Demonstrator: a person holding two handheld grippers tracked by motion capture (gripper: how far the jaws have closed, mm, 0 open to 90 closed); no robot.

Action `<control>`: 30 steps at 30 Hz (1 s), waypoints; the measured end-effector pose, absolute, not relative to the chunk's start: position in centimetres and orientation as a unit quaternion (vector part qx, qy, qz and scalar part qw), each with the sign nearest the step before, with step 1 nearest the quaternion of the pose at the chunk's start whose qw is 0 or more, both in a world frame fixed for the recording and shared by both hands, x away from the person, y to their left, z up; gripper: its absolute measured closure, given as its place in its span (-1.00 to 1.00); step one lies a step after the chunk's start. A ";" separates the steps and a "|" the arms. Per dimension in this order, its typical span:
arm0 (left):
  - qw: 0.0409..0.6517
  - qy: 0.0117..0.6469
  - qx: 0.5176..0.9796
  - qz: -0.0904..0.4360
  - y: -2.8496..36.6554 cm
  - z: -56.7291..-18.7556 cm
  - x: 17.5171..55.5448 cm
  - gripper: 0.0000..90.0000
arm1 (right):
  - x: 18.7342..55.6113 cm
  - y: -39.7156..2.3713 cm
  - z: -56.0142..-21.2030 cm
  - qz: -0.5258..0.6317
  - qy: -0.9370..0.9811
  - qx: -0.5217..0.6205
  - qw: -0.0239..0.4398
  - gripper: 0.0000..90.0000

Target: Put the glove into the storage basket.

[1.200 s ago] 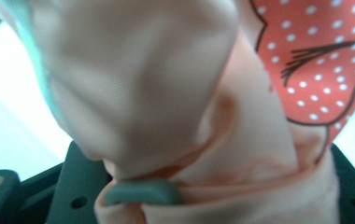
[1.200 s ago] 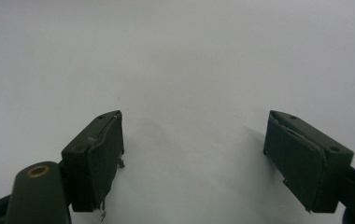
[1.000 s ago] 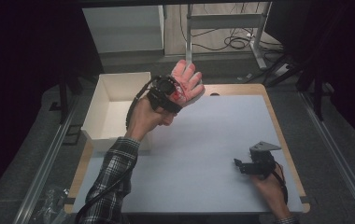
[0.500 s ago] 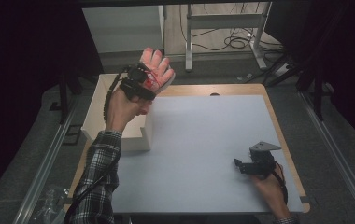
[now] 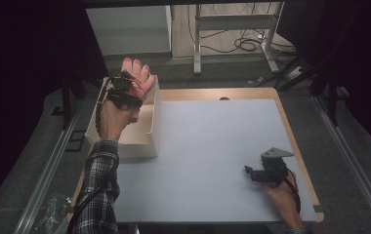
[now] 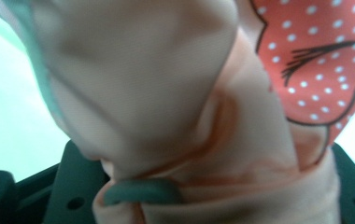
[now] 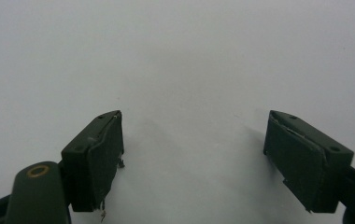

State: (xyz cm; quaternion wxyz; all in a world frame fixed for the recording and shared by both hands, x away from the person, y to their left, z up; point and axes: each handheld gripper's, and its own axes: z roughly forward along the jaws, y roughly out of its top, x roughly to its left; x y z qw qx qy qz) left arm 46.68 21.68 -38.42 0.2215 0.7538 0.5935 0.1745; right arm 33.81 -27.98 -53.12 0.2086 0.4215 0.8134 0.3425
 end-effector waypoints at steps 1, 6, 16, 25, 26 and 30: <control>0.221 0.597 0.751 0.173 22.0 -39.0 46.9 -0.05 | 33.8 -28.0 -53.1 0.343 0.813 0.421 0.209 -0.55; 0.212 0.613 0.743 0.164 22.5 -41.3 47.6 -0.06 | 33.8 -28.0 -53.1 0.343 0.813 0.421 0.209 -0.55; 0.187 0.621 0.748 0.139 21.6 -45.3 48.8 -0.09 | 33.8 -28.0 -53.1 0.342 0.813 0.421 0.209 -0.55; 0.142 0.632 0.754 0.107 20.1 -48.0 50.2 -0.16 | 33.8 -28.0 -53.1 0.343 0.813 0.421 0.209 -0.55; 0.135 0.632 0.756 0.105 20.0 -48.2 50.3 -0.19 | 33.8 -28.0 -53.1 0.343 0.813 0.421 0.209 -0.55; 0.116 0.628 0.764 0.099 19.5 -49.1 50.7 -0.33 | 33.8 -28.0 -53.1 0.343 0.813 0.421 0.209 -0.55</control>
